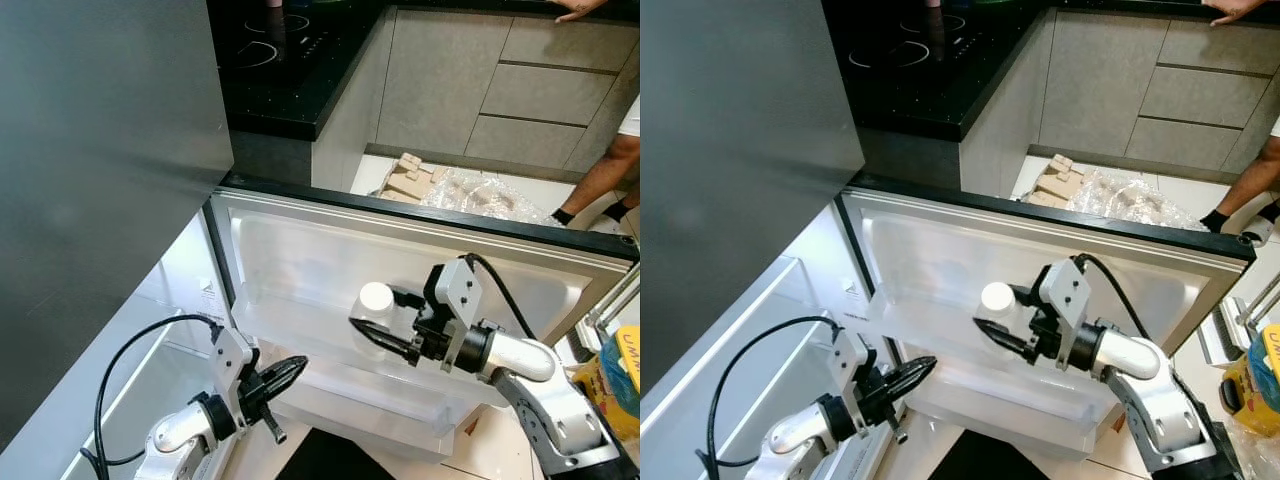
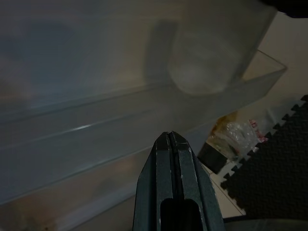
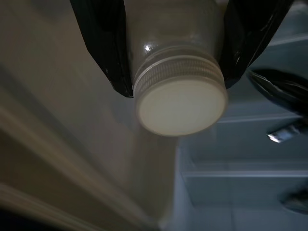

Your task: Restocking fridge

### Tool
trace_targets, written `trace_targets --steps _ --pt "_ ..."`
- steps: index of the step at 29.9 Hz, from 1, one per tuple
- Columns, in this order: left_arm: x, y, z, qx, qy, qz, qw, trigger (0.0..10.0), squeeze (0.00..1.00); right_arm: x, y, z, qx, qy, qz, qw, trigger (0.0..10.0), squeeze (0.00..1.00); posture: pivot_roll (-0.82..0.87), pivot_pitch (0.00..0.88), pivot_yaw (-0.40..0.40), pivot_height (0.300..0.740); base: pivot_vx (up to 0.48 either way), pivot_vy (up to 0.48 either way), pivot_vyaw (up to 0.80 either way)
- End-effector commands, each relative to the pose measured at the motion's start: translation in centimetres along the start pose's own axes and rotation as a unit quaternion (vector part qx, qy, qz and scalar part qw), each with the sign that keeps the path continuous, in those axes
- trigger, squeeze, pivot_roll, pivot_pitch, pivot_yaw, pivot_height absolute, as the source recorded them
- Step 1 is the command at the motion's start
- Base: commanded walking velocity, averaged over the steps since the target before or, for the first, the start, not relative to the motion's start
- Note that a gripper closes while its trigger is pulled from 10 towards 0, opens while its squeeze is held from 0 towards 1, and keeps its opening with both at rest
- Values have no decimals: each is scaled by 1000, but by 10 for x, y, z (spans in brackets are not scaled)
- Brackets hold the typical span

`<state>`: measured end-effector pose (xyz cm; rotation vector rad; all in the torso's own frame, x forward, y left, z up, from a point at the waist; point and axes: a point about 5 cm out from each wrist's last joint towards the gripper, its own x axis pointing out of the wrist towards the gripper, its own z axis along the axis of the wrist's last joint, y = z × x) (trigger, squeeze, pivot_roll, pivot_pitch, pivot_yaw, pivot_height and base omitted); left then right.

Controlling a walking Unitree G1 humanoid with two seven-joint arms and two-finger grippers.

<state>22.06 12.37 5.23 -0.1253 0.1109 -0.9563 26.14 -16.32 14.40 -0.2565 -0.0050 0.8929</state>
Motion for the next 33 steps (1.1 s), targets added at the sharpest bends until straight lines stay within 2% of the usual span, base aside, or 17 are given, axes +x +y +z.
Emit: trace_targets --steps 1,12,20,33 --pt "1 0 4 4 0 -9 1000 10000 0 -3 2 -6 5 10 -3 1000 10000 0 -149 63 42 740 0 0 0" --pt "3 -3 7 -4 4 -12 1000 10000 0 2 2 1 -20 -38 -56 998 10000 0 -151 60 41 740 0 0 0" --pt "4 -3 7 -3 8 -14 1000 10000 0 9 7 -10 -33 -30 -68 997 10000 0 -144 64 39 740 0 0 0" --pt "6 -6 12 7 0 -25 1000 10000 0 11 8 -32 -75 1 -99 992 10000 0 -140 66 41 740 0 0 0"
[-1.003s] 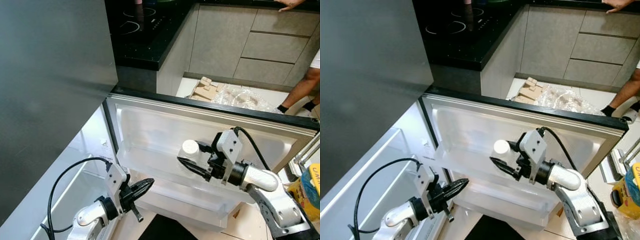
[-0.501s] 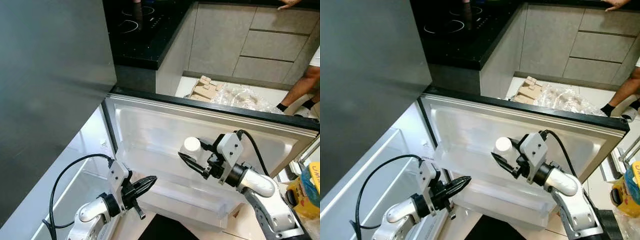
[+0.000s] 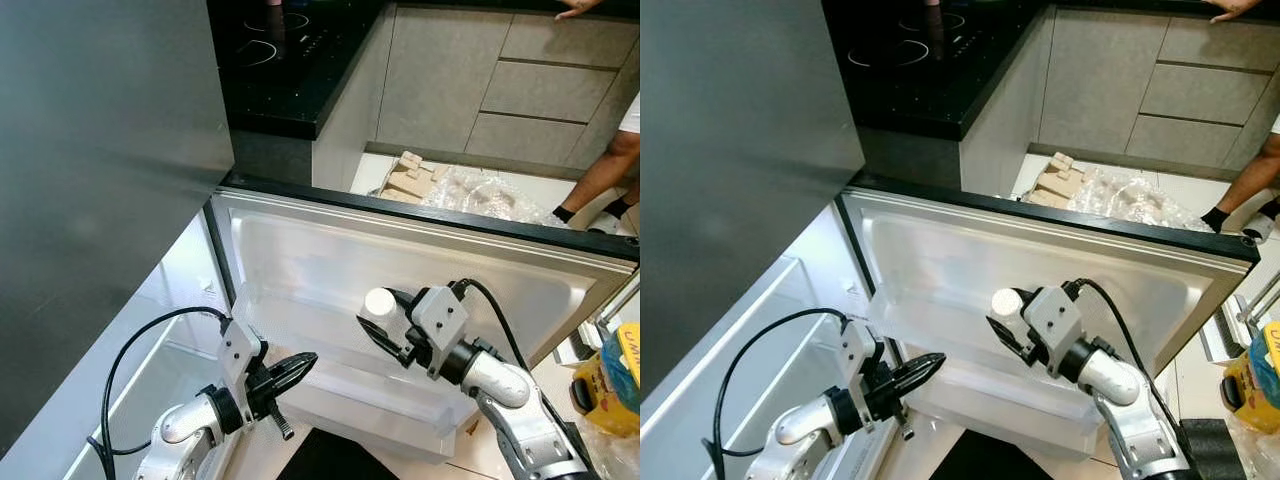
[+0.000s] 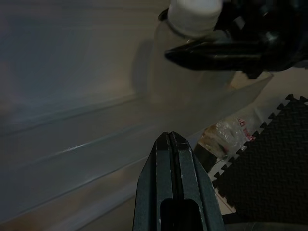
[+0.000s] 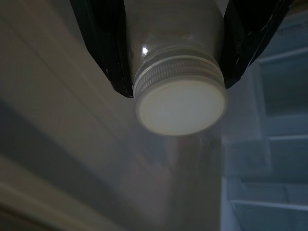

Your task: Restocking fridge

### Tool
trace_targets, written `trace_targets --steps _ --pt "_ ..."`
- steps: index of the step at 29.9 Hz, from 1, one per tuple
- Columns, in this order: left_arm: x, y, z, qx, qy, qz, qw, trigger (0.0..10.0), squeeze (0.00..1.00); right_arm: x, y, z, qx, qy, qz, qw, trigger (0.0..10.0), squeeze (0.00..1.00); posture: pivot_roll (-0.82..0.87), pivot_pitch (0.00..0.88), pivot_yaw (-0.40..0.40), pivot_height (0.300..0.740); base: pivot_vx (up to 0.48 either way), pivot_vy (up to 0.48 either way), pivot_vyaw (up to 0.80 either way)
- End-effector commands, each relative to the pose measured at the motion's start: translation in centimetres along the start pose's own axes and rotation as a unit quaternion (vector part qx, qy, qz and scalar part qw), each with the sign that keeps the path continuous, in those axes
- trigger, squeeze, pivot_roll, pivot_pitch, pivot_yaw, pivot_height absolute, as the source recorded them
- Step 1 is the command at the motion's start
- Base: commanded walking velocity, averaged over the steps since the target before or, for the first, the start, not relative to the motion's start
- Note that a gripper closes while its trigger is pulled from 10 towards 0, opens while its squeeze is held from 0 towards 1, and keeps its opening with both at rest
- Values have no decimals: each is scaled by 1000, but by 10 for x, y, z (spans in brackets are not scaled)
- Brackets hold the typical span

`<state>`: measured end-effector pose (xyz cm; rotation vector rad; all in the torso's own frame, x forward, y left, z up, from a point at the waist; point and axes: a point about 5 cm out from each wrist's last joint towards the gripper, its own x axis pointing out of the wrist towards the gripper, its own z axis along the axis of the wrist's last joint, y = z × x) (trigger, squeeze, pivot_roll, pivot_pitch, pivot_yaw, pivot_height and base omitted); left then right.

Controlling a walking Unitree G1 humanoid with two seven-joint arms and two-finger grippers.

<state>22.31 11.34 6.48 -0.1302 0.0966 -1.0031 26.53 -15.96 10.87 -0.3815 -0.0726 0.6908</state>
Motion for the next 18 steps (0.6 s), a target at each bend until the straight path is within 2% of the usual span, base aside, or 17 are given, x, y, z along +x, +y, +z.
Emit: trace_targets --steps 1,18 --pt "-3 0 1 7 4 -1 1000 10000 0 3 1 2 -8 -10 0 1000 10000 0 -139 68 41 740 0 0 0" --pt "7 2 16 23 -29 2 999 10000 0 3 2 -6 -14 -6 -1 1000 10000 0 -145 70 41 740 0 0 0"
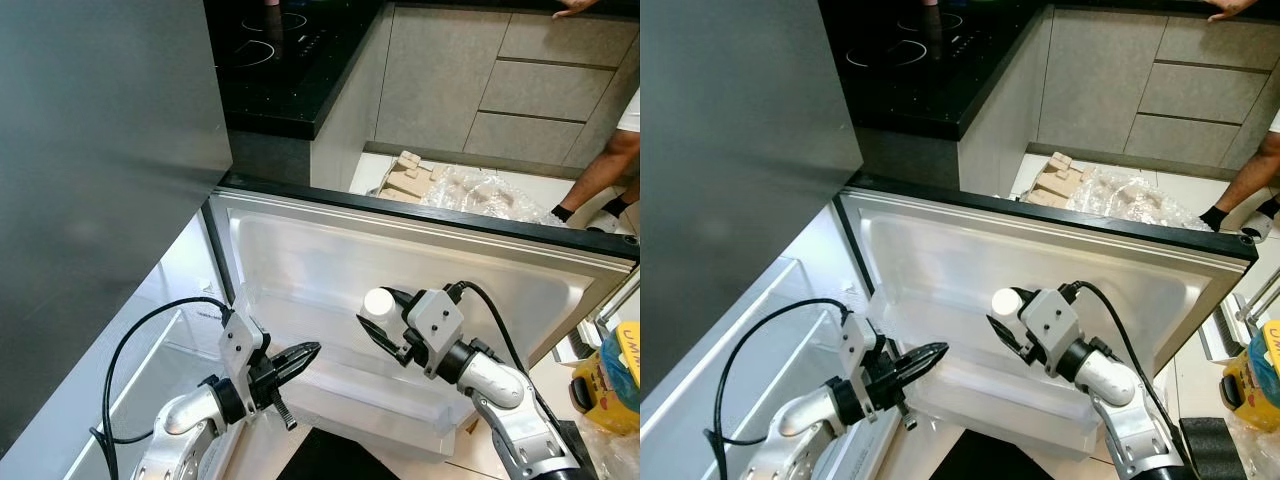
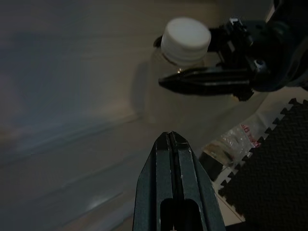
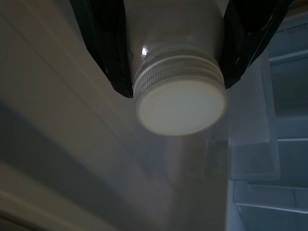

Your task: Restocking fridge

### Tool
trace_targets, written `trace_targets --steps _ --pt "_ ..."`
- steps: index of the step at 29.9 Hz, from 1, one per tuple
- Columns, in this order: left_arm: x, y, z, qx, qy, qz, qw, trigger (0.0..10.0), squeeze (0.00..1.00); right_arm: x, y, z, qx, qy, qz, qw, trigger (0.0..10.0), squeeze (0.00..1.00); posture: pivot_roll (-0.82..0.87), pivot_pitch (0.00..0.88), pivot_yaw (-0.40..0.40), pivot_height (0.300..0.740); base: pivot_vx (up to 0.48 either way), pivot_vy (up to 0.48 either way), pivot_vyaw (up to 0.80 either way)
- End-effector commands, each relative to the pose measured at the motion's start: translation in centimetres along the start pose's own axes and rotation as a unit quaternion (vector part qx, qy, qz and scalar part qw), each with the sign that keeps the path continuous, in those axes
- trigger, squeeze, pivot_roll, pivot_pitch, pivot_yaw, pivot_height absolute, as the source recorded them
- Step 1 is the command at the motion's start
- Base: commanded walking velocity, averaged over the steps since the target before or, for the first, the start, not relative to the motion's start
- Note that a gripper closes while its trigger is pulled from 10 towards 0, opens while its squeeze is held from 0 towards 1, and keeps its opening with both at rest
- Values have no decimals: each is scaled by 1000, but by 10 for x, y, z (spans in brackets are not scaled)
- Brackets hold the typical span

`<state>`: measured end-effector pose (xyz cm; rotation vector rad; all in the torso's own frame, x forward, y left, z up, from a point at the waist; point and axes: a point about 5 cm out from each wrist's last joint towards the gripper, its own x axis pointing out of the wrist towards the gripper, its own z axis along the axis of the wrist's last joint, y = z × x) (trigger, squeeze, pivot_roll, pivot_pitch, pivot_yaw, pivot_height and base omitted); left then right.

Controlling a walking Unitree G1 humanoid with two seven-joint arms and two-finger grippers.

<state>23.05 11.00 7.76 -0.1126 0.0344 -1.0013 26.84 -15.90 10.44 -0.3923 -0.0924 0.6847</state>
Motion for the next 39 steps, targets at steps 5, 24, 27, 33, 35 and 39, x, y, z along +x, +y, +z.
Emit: trace_targets --steps 5,24,27,33,35,39 --pt "2 0 4 6 -11 1 1000 10000 0 0 2 -5 -6 9 4 1000 10000 8 -144 69 41 740 0 0 0" --pt "7 5 12 14 -34 22 999 10000 0 -3 3 -13 -9 21 3 1000 10000 588 -149 79 40 740 0 0 0" --pt "7 5 11 14 -34 22 999 10000 0 -4 2 -13 -9 21 2 1000 10000 600 -150 81 39 740 0 0 0" --pt "7 5 11 15 -32 23 999 10000 0 -5 2 -14 -11 22 2 1000 10000 639 -149 84 38 740 0 0 0" --pt "6 5 11 15 -32 24 999 10000 0 -5 1 -14 -12 22 -1 1000 10000 639 -149 85 39 740 0 0 0" --pt "6 5 11 15 -31 24 999 10000 0 -4 0 -14 -16 22 -6 1000 10000 576 -149 85 39 740 0 0 0"
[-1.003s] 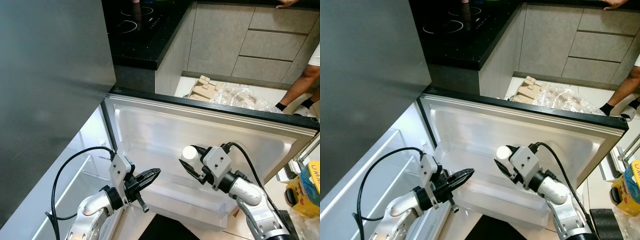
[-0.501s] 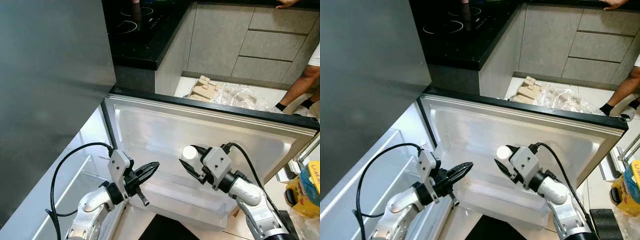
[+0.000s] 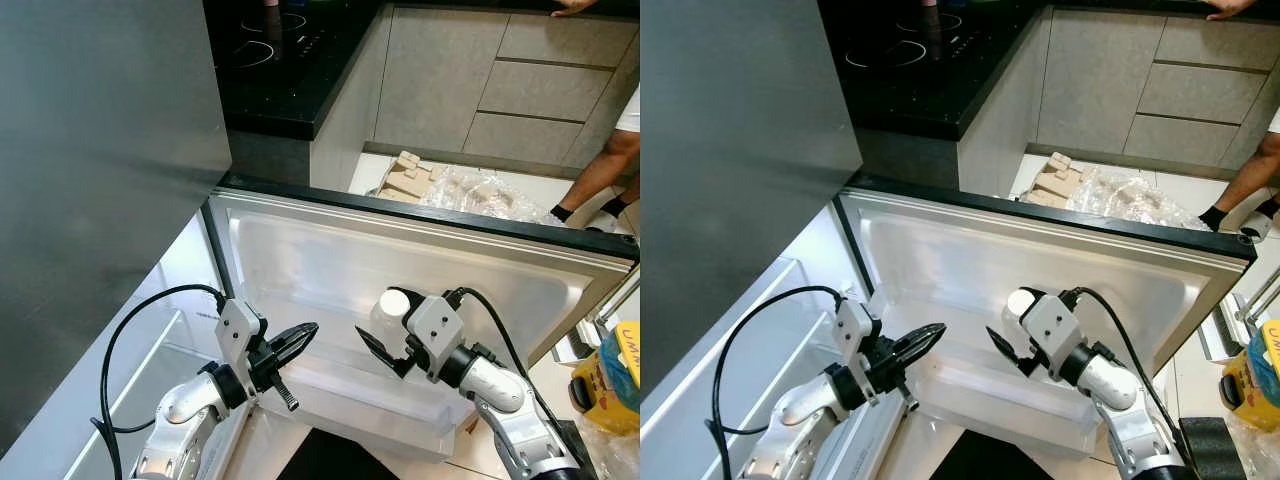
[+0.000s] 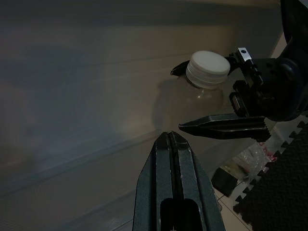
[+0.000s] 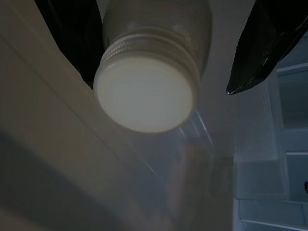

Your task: Restocking fridge

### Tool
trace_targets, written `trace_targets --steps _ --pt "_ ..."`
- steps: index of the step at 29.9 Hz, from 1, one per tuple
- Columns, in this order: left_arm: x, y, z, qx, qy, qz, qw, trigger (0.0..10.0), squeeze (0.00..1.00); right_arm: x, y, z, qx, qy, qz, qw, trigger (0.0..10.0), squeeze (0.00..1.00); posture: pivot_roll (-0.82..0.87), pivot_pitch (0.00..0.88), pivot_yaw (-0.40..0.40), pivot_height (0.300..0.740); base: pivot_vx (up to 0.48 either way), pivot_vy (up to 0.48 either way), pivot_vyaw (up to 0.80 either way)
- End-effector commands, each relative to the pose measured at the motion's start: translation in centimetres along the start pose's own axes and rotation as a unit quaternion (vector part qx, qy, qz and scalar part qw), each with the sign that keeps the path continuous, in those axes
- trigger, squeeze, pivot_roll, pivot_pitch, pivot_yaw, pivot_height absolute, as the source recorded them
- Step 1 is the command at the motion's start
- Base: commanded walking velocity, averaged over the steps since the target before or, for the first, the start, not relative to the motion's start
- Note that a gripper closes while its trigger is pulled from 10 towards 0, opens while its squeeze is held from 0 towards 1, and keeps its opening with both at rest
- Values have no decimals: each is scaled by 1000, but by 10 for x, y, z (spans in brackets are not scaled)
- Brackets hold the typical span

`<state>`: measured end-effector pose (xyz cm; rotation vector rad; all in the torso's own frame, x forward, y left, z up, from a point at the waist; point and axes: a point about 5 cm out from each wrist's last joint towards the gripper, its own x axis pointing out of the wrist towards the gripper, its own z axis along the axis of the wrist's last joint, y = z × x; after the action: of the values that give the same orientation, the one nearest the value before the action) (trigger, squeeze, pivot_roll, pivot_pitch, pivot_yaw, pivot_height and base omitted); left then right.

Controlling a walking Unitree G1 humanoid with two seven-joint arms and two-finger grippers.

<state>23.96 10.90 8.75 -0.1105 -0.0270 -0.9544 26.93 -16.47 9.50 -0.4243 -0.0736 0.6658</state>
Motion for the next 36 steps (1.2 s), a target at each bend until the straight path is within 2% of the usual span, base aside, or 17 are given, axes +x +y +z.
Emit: trace_targets --steps 1,2,4,5,10,11,13,14,17,18,19,20,21,22,26,30,36 --pt "-1 0 0 0 -4 3 1000 10000 0 -2 1 -3 -7 5 -3 1000 10000 549 -149 86 40 740 0 0 0" --pt "-1 0 0 0 -4 2 1000 10000 0 -2 -1 -1 -3 1 -9 1000 10000 239 -148 85 39 740 0 0 0" --pt "-1 0 0 0 -4 2 1000 10000 0 -1 -2 0 0 -2 -13 1000 10000 239 -148 85 39 740 0 0 0" --pt "-1 0 1 0 -4 2 1000 10000 0 -1 -7 6 15 -17 -25 999 10000 0 -148 86 39 740 0 0 0" --pt "-2 1 1 1 -4 2 1000 10000 0 -1 -13 17 37 -38 -25 998 10000 0 -150 86 41 740 0 0 0" --pt "-2 1 1 1 -4 2 1000 10000 0 -2 -14 18 38 -39 -24 998 10000 604 -151 87 41 740 0 0 0" --pt "-2 1 1 1 -4 2 1000 10000 0 -2 -14 19 37 -40 -24 998 10000 604 -151 87 41 740 0 0 0" --pt "-2 0 1 1 -4 2 1000 10000 0 -3 -14 19 37 -40 -23 998 10000 1000 -152 88 42 740 0 0 0" --pt "-1 0 1 0 -3 0 1000 10000 0 -4 -14 20 29 -38 -26 999 10000 1000 -153 89 43 740 0 0 0" --pt "-1 0 1 0 -3 0 1000 10000 0 -4 -14 21 27 -37 -26 999 10000 765 -153 88 43 740 0 0 0" --pt "-1 0 1 0 -3 0 1000 10000 0 -4 -14 21 27 -37 -26 999 10000 765 -153 88 43 740 0 0 0" --pt "-1 0 1 0 -3 -1 1000 10000 0 -4 -14 22 27 -37 -25 999 10000 576 -154 88 42 740 0 0 0" --pt "-1 0 1 -1 -3 -1 1000 10000 0 -5 -15 23 29 -37 -26 999 10000 90 -154 88 43 740 0 0 0" --pt "-1 0 1 -1 -2 -2 1000 10000 0 -6 -16 24 31 -39 -27 998 10000 0 -153 89 42 740 0 0 0" --pt "-2 -1 0 -3 -2 -4 1000 10000 0 -11 -23 32 74 -57 -48 994 10000 0 -153 88 43 740 0 0 0" --pt "-2 -2 0 -6 1 -12 1000 10000 0 -18 -25 38 119 -71 -32 990 10000 0 -152 86 45 740 0 0 0" --pt "-3 -2 0 -5 2 -15 1000 10000 0 -29 -29 46 131 -78 -20 988 10000 0 -155 81 46 740 0 0 0"
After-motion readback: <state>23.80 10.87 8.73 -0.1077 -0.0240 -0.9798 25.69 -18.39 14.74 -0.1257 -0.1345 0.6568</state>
